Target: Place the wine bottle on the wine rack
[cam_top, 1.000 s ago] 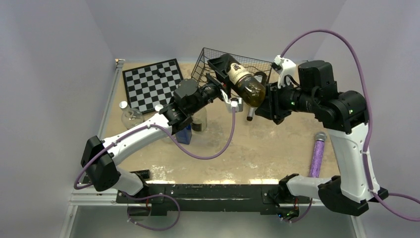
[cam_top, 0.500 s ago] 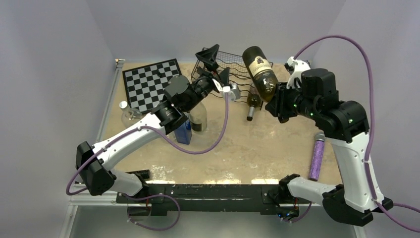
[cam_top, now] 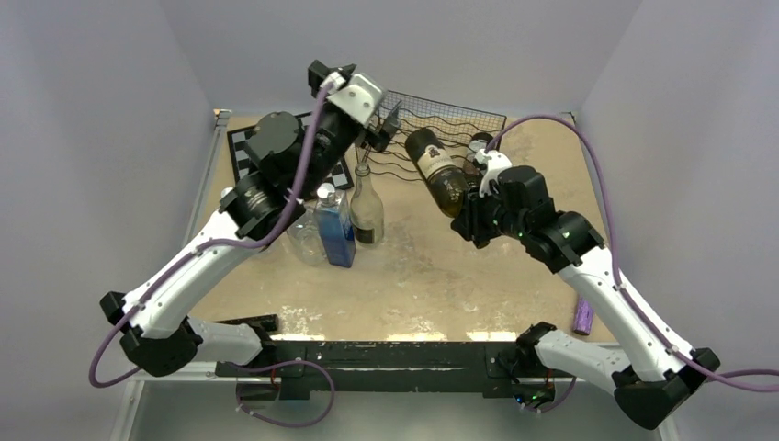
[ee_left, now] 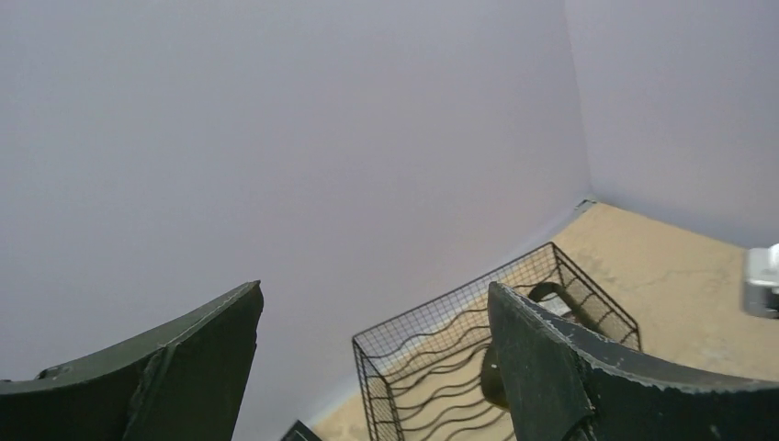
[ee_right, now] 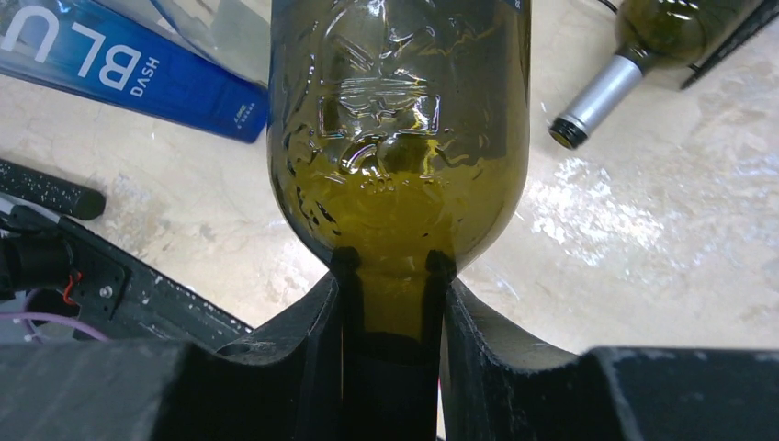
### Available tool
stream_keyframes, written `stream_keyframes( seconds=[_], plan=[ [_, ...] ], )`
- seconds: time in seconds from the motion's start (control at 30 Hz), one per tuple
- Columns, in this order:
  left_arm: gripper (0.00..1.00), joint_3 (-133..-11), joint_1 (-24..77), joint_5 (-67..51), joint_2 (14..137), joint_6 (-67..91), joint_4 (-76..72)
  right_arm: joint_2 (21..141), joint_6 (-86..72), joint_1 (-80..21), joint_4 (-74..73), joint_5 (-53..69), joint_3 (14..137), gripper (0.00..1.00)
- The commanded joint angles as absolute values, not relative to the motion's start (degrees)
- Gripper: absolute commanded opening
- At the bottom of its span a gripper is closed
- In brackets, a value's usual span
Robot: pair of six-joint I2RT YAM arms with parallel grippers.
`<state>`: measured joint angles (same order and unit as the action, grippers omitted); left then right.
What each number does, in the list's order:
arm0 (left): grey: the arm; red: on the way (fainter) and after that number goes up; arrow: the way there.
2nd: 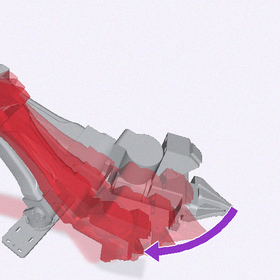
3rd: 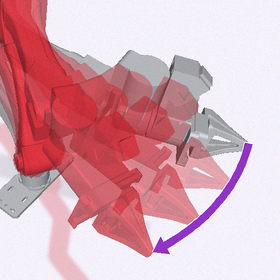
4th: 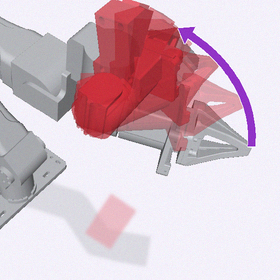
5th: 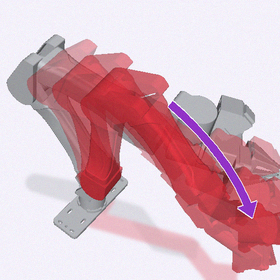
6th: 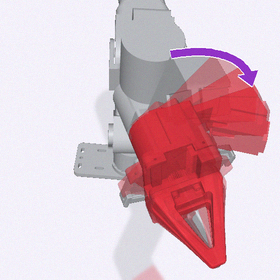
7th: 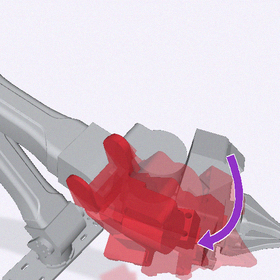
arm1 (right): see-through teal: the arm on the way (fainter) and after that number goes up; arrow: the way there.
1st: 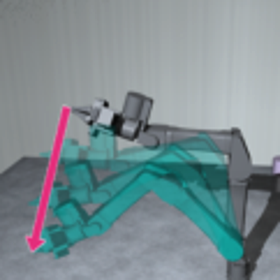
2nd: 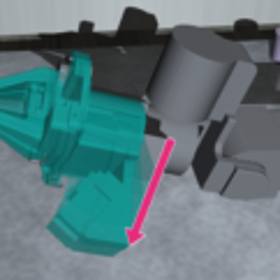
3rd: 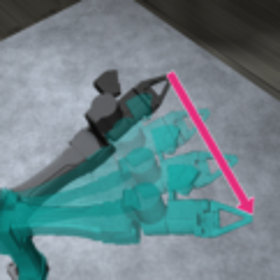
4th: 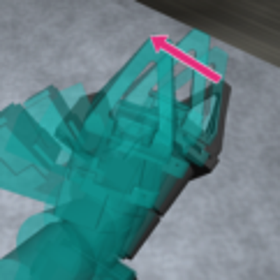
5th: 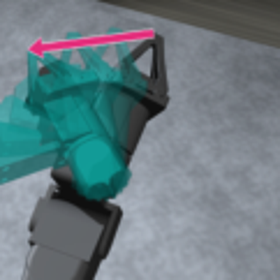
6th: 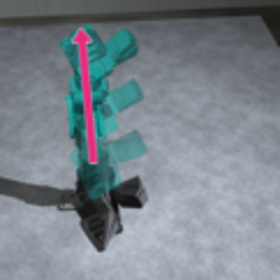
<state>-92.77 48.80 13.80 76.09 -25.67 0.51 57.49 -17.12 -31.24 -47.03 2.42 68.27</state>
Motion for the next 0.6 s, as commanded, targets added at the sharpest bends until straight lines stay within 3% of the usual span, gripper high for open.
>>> stream_keyframes(
  seconds=[0.0, 0.17, 0.57],
  plan=[
    [0.95, -94.89, 48.22, 14.98, 70.19, -9.72, 10.28, 56.00, -17.99, -32.71, -25.42, -0.31, 65.54, 0.00],
    [0.95, -93.71, 48.17, 12.94, 66.73, -4.87, 14.16, 57.14, -22.84, -33.04, -21.30, -5.71, 59.69, 0.00],
    [0.95, -87.82, 48.16, 11.43, 61.11, -0.44, 19.27, 62.02, -23.69, -34.94, -13.90, -4.55, 50.12, 0.00]
  ],
)
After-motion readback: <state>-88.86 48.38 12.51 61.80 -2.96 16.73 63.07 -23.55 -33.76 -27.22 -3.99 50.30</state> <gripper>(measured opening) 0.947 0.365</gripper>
